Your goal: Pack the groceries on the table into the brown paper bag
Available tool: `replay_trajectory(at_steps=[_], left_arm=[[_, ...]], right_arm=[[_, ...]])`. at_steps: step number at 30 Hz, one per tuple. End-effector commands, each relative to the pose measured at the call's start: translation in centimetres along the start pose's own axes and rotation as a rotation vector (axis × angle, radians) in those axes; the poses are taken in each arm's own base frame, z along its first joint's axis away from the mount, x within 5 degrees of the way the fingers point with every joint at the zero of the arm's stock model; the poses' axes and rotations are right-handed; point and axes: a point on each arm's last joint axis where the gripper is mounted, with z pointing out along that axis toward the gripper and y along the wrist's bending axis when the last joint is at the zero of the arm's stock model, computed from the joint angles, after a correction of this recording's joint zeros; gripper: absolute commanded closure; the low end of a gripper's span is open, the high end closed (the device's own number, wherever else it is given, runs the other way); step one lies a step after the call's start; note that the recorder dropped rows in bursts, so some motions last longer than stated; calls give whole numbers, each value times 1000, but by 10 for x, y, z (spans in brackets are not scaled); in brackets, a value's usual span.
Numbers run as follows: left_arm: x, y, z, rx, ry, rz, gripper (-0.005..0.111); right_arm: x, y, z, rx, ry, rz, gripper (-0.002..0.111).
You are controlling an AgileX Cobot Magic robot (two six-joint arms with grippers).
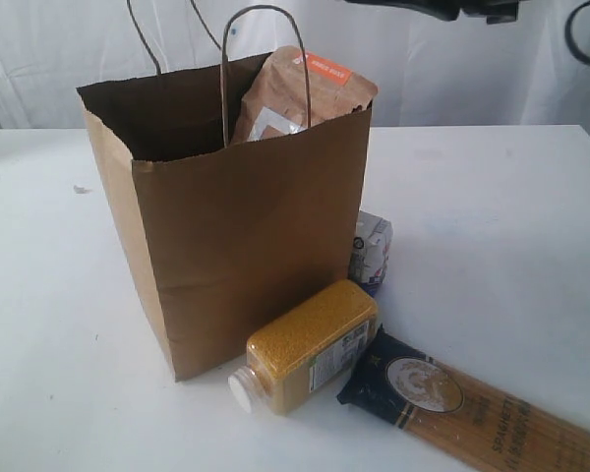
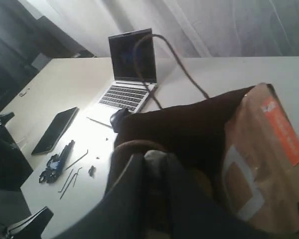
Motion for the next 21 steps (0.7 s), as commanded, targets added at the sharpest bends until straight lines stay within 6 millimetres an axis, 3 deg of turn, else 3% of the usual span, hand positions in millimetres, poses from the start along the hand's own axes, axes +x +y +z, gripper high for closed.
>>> replay_trajectory(at_steps=[1,8,15,21], left_arm=[[0,0,-1,-2,-11,9,107],[0,0,-1,-2,-11,9,107],[0,0,-1,-2,-11,9,107],[0,0,-1,-2,-11,9,107]], right_arm=[[-10,-23,25,20,4,25,108],[-1,-39,53,1,85,37,106],[5,-39,56,-36,134,-33,79],[3,-39,55,-24,121,-40,77]])
